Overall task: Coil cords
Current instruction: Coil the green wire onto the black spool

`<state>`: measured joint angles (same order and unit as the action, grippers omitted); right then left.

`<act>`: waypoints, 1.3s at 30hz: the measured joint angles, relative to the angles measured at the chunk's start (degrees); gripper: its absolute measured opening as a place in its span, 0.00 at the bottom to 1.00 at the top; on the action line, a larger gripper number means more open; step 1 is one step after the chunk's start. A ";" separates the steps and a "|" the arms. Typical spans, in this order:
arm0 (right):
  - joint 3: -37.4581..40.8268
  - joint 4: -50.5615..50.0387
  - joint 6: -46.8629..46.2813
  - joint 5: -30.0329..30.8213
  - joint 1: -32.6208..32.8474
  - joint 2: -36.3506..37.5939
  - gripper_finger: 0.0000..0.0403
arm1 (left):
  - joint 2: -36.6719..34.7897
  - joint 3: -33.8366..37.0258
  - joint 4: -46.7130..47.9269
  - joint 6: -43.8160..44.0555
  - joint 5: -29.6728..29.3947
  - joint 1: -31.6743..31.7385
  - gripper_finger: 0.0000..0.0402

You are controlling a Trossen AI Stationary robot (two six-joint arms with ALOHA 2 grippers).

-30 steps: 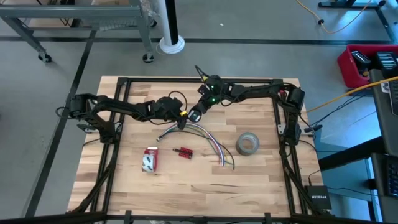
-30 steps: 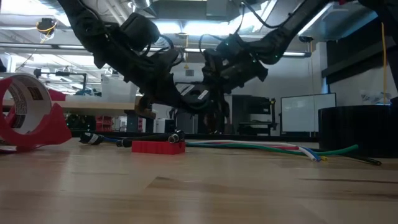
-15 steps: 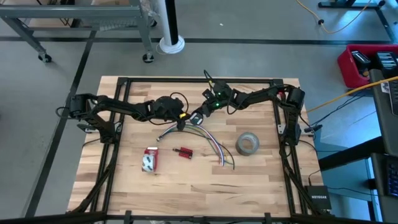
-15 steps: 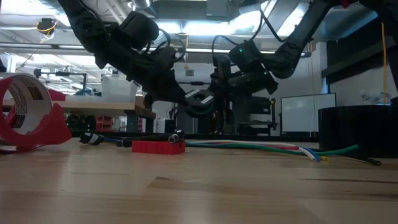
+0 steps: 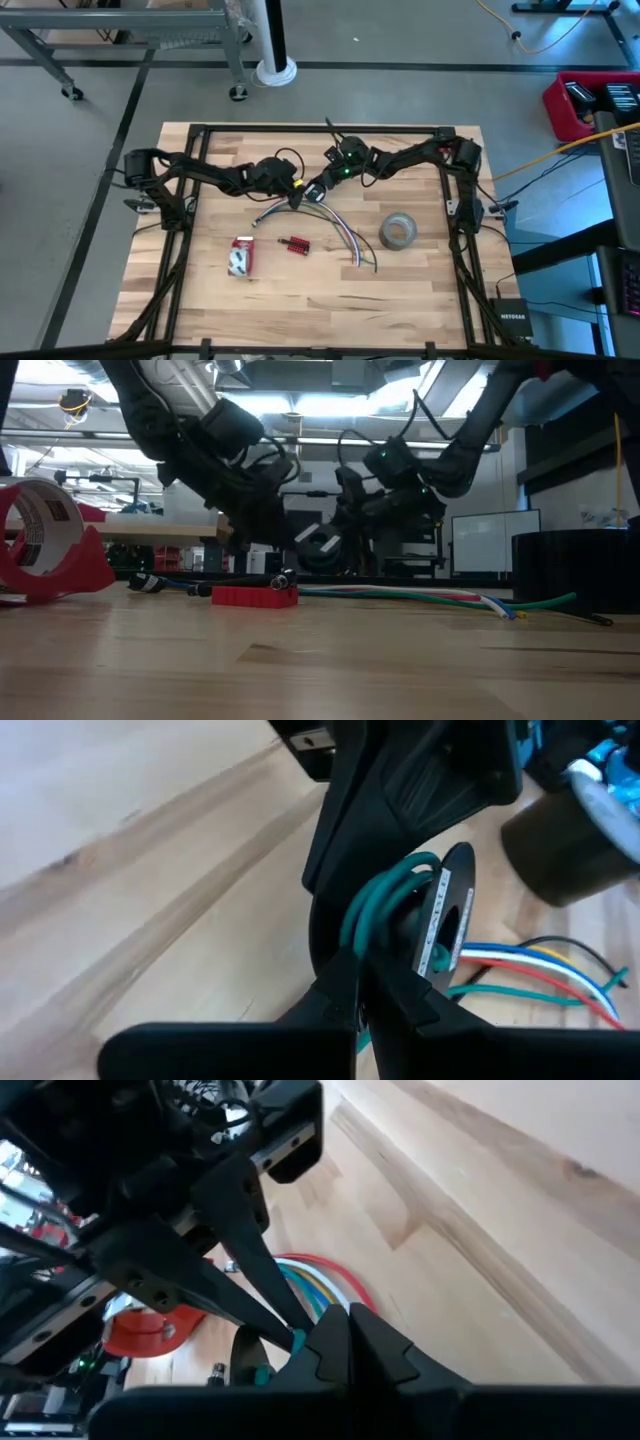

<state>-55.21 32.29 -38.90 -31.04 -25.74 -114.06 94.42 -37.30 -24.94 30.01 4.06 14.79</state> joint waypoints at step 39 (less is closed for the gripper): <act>-0.05 3.40 1.89 4.34 -0.17 -3.44 0.00 | 10.23 9.81 -28.64 -3.26 7.36 4.44 0.00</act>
<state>-55.27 35.69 -37.01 -26.70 -25.91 -117.49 104.66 -27.49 -53.58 26.75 11.43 19.22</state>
